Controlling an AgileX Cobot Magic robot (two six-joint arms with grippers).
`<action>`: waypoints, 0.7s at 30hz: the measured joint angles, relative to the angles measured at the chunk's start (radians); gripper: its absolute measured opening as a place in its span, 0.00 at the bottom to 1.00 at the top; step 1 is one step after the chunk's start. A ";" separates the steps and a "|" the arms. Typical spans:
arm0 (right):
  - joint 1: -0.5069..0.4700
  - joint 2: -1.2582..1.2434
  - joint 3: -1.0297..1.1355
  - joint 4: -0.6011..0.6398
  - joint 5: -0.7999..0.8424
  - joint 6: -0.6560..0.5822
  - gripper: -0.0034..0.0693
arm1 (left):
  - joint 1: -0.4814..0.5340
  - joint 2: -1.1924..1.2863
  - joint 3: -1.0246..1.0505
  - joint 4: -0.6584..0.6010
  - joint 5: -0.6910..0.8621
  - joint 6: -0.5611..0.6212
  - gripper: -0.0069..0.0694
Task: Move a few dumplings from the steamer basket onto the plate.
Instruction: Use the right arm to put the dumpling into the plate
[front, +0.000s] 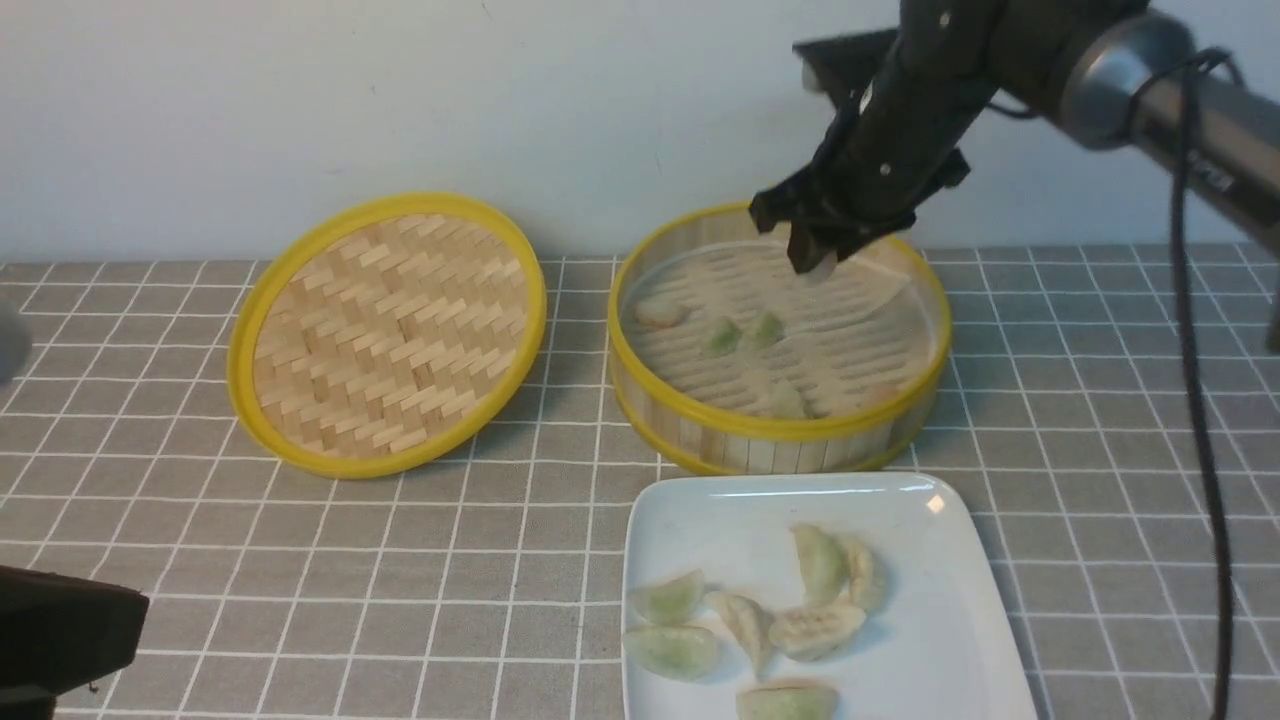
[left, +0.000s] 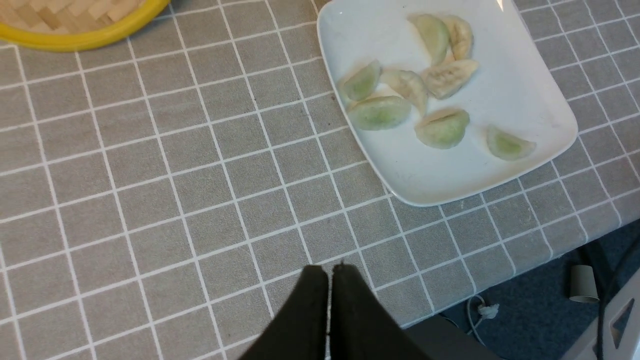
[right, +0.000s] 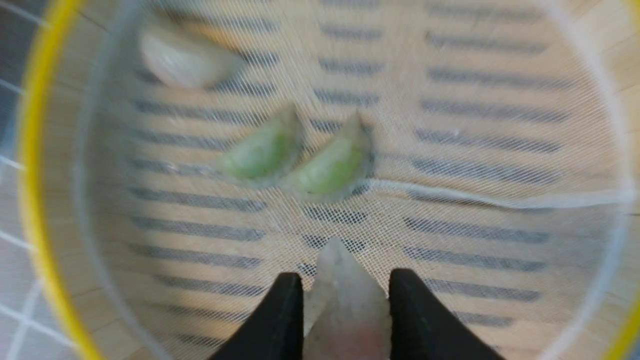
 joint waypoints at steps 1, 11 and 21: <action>0.000 -0.057 0.006 0.014 0.001 0.000 0.32 | 0.000 0.000 0.000 0.009 0.000 0.000 0.08; 0.000 -0.515 0.507 0.106 0.001 -0.048 0.32 | 0.000 0.000 0.000 0.008 0.000 0.000 0.08; 0.000 -0.588 1.057 0.118 -0.149 -0.064 0.32 | 0.000 0.000 0.000 0.008 0.000 0.022 0.08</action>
